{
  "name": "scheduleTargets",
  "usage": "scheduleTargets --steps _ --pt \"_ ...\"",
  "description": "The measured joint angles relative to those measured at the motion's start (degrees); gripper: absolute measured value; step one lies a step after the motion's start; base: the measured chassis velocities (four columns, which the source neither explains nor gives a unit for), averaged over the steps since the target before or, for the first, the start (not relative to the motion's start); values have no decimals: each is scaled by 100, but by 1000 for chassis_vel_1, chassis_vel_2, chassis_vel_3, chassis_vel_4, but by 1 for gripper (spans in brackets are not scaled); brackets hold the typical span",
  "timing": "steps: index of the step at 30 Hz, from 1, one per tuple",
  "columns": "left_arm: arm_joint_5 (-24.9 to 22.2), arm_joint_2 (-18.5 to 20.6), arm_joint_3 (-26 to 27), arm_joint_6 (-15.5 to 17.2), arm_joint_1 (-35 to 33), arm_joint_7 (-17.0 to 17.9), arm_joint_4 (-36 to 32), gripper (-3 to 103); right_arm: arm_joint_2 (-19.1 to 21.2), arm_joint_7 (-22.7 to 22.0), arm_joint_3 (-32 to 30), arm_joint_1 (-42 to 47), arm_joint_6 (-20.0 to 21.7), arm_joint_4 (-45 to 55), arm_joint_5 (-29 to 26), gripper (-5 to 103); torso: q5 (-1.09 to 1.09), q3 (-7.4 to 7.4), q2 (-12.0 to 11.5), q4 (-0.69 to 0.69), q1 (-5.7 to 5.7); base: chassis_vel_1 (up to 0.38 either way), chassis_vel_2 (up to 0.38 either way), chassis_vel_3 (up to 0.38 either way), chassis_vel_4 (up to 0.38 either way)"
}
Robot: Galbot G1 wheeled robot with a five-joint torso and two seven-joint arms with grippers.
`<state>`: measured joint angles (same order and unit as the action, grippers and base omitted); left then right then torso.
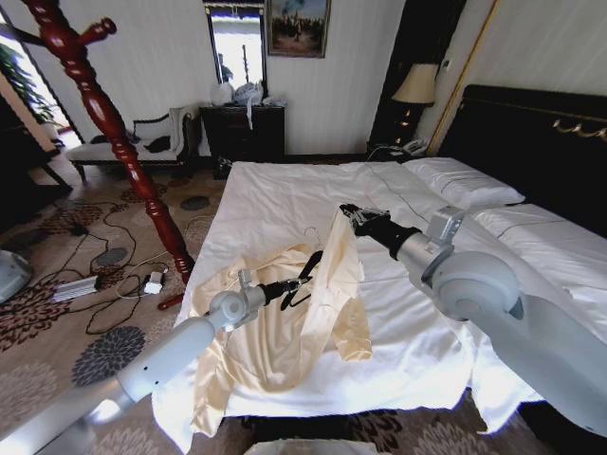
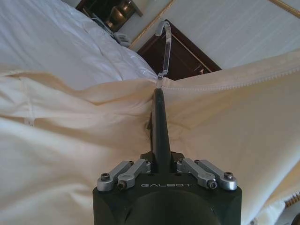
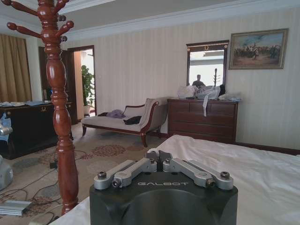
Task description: Pick up the clothes from the bed and hang them on the clothes hanger.
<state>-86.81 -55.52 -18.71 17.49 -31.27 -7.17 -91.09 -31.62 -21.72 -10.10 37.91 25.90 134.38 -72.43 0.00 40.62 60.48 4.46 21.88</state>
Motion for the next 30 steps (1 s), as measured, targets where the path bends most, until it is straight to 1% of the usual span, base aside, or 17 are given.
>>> scheduleTargets --steps 4,6,7,13,15,16,17,19,20,21,22,23,24,26,28,29,30 --pt "5 -111 0 -5 111 0 149 18 63 8 -109 171 5 115 -79 1 0 0 0 0 0 0 0 0 0" --pt "2 -216 36 -11 183 1 265 18 124 47 -219 481 12 266 -81 1 0 0 0 0 0 0 0 0 0" --pt "2 -216 36 -11 183 1 265 18 124 47 -219 481 12 266 -81 1 0 0 0 0 0 0 0 0 0" --pt "-23 -361 110 -24 251 6 373 18 192 128 -417 1394 49 553 168 1 1 0 0 0 0 0 0 0 0" --pt "-31 -401 182 -50 244 7 377 18 248 269 -606 1812 114 648 265 1 0 0 0 1 0 0 0 0 0" --pt "-39 -410 214 -61 236 9 375 18 265 305 -647 1908 126 662 283 5 0 0 0 1 0 0 0 0 0" --pt "-39 -410 214 -61 236 9 375 18 265 305 -647 1908 126 662 283 5 0 0 0 1 0 0 0 0 0" --pt "-64 -411 282 -78 223 14 342 18 293 363 -714 2105 135 677 399 16 0 0 0 0 0 0 0 0 0" --pt "-64 -411 282 -78 223 14 342 18 293 363 -714 2105 135 677 399 16 0 0 0 0 0 0 0 0 0" --pt "-74 -403 301 -84 223 14 320 18 299 435 -732 2169 134 658 529 21 0 0 0 0 0 0 0 0 0" --pt "-91 -386 322 -87 225 15 296 18 304 557 -743 2243 100 610 764 21 -1 0 0 0 0 0 0 0 0" --pt "-107 -360 339 -88 232 16 274 18 319 699 -743 2342 6 559 1042 27 0 0 0 -1 0 0 0 0 0" --pt "-107 -360 339 -88 232 16 274 18 319 699 -743 2342 6 559 1042 27 0 0 0 -1 0 0 0 0 0" --pt "-125 -316 354 -89 238 17 239 18 338 826 -746 2486 -70 530 1262 37 0 0 0 0 0 0 0 0 0" --pt "-142 -236 382 -90 229 17 176 18 344 844 -759 2596 -98 479 1360 49 -1 0 0 1 -1 0 0 0 0" --pt "-142 -236 382 -90 229 17 176 18 344 844 -759 2596 -98 479 1360 49 -1 0 0 1 -1 0 0 0 0" --pt "-148 -200 397 -90 212 17 137 18 339 845 -767 2597 -108 415 1402 54 -1 0 0 1 -1 0 0 0 0"
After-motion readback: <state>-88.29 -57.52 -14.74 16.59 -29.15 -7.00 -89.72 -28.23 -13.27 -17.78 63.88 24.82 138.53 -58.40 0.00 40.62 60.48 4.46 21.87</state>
